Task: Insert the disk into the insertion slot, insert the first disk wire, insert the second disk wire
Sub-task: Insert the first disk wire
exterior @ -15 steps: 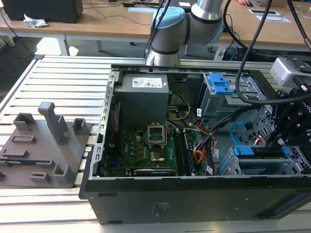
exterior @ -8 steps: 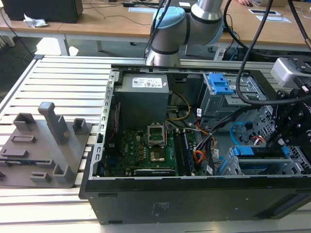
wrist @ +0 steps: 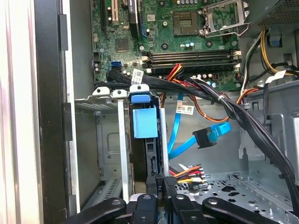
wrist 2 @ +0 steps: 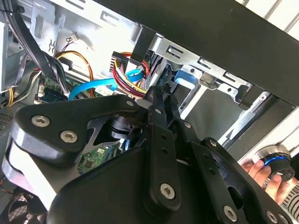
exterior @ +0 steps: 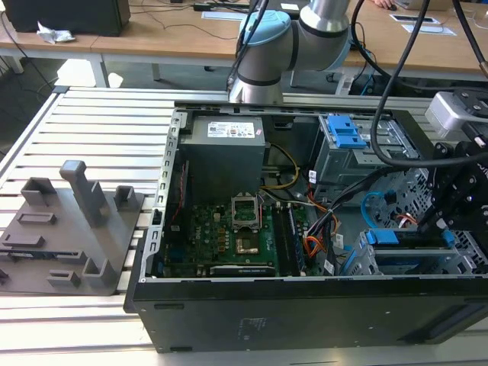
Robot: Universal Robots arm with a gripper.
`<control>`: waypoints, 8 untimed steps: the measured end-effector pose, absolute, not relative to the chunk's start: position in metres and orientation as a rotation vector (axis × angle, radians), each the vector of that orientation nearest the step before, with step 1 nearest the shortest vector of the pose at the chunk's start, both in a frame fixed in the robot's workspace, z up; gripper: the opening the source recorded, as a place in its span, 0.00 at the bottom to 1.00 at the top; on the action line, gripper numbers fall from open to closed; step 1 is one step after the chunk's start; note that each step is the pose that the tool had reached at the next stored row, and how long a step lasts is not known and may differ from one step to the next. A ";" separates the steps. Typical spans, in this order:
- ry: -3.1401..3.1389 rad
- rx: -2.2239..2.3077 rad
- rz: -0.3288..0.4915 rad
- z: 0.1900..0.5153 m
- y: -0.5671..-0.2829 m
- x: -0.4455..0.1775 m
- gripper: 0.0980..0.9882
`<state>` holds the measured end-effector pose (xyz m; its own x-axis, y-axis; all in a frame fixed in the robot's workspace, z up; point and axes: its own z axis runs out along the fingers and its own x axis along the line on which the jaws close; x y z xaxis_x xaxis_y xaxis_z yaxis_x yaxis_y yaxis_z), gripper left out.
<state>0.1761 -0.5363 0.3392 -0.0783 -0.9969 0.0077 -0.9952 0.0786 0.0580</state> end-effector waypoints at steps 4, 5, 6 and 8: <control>-2.274 2.102 -0.060 0.336 -0.538 0.176 0.09; -2.274 2.102 -0.060 0.336 -0.538 0.176 0.09; -2.274 2.102 -0.060 0.335 -0.538 0.176 0.09; -2.274 2.102 -0.059 0.335 -0.538 0.176 0.09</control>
<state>0.1761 -0.5384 0.3353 -0.0783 -0.9969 0.0065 -0.9952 0.0785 0.0581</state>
